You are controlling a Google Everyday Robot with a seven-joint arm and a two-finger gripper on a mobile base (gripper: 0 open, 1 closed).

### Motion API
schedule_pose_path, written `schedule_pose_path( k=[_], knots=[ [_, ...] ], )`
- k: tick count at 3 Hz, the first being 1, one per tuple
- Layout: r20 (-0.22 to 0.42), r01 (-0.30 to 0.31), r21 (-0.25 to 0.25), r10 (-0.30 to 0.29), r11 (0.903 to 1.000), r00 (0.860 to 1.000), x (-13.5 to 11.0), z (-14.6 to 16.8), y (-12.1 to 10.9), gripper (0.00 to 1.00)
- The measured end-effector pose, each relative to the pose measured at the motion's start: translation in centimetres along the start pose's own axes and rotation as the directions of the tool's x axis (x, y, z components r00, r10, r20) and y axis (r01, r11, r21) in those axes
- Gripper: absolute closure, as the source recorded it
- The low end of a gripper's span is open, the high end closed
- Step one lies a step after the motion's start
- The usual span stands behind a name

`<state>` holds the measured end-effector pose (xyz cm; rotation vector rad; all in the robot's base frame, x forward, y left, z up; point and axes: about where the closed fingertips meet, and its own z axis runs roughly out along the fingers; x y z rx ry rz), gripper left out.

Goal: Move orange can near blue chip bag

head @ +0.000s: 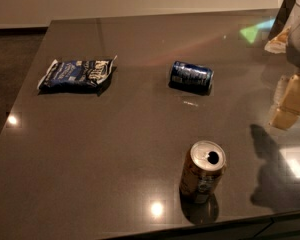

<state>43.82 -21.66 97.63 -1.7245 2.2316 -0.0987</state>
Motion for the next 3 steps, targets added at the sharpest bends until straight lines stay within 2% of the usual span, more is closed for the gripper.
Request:
schedule_pose_path(
  k=[1,2,3],
  knots=[
    [0.0,0.0,0.0,0.0,1.0,1.0,0.0,0.0,0.0,0.0],
    [0.014,0.004,-0.022,-0.003,0.9997,1.0,-0.1,-0.1,0.0,0.0],
    [0.058,0.019,-0.061,-0.015,0.998,0.998,-0.2,-0.1,1.8,0.0]
  ],
)
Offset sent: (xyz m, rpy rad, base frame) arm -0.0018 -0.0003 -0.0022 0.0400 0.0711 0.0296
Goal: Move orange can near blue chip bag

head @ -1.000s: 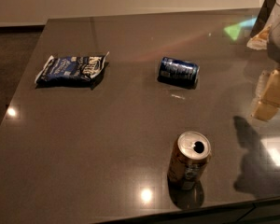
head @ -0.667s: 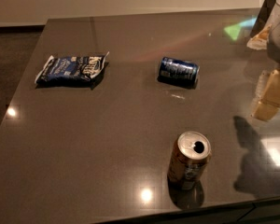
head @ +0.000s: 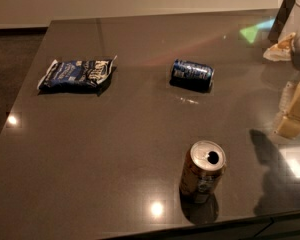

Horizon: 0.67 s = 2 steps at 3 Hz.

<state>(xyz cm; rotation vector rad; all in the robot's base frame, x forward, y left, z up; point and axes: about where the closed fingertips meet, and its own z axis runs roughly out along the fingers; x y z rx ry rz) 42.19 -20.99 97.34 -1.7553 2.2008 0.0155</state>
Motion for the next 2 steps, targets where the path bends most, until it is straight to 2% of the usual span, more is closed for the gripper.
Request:
schedule_pose_path(
  k=[1,2],
  knots=[
    [0.067,0.024,-0.046,-0.021,0.9987,0.998,-0.7,0.9,2.8,0.0],
    [0.149,0.068,-0.07,-0.057,0.9952,0.987,-1.7,2.2,5.7,0.0]
  ],
)
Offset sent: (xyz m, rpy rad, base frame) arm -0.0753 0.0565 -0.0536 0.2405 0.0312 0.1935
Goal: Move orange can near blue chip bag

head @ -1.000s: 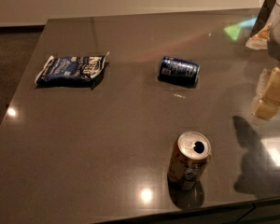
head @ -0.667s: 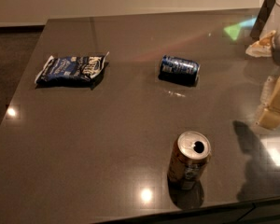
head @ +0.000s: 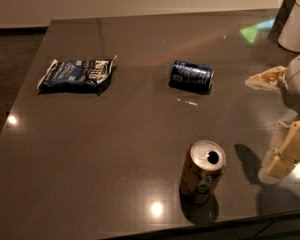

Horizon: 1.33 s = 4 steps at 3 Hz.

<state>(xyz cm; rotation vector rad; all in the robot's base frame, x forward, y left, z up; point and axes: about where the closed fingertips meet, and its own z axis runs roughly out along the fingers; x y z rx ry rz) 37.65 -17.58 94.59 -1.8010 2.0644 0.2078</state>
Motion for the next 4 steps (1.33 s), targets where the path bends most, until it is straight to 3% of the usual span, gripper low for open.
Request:
schedule_pose_path(
  k=[2,4],
  knots=[
    [0.125,0.089,0.005,-0.089,0.996,0.988,-1.6,2.8,2.6,0.0],
    [0.206,0.152,-0.049,-0.139,0.9871,0.969,-3.1,4.4,4.9,0.0]
  ],
)
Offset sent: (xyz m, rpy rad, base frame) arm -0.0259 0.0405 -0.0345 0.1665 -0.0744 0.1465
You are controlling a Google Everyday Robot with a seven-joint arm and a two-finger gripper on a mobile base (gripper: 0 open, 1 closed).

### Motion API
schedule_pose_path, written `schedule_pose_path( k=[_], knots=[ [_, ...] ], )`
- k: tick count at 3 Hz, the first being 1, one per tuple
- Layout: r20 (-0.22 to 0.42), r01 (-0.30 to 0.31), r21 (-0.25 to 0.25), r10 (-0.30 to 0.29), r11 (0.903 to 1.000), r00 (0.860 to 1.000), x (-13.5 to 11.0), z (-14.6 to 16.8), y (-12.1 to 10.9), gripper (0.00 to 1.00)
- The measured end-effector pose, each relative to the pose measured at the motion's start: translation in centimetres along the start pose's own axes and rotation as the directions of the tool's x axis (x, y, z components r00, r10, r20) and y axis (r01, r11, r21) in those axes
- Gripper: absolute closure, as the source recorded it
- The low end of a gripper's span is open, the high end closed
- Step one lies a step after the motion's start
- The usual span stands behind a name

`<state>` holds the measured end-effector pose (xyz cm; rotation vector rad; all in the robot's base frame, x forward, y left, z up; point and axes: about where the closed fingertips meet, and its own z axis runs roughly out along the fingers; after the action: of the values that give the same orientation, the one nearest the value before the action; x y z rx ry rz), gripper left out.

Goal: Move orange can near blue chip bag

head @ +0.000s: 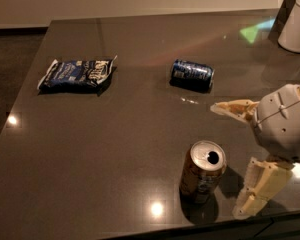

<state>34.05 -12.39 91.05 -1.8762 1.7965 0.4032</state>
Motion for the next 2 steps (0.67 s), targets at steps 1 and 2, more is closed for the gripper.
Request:
schedule_pose_path(
  k=[1,2],
  knots=[
    [0.03,0.022,-0.024,-0.022,0.9995,0.999,-0.58,0.76,0.6,0.0],
    [0.057,0.037,-0.042,-0.035,0.9984,0.998,-1.18,1.24,0.97,0.0]
  ],
)
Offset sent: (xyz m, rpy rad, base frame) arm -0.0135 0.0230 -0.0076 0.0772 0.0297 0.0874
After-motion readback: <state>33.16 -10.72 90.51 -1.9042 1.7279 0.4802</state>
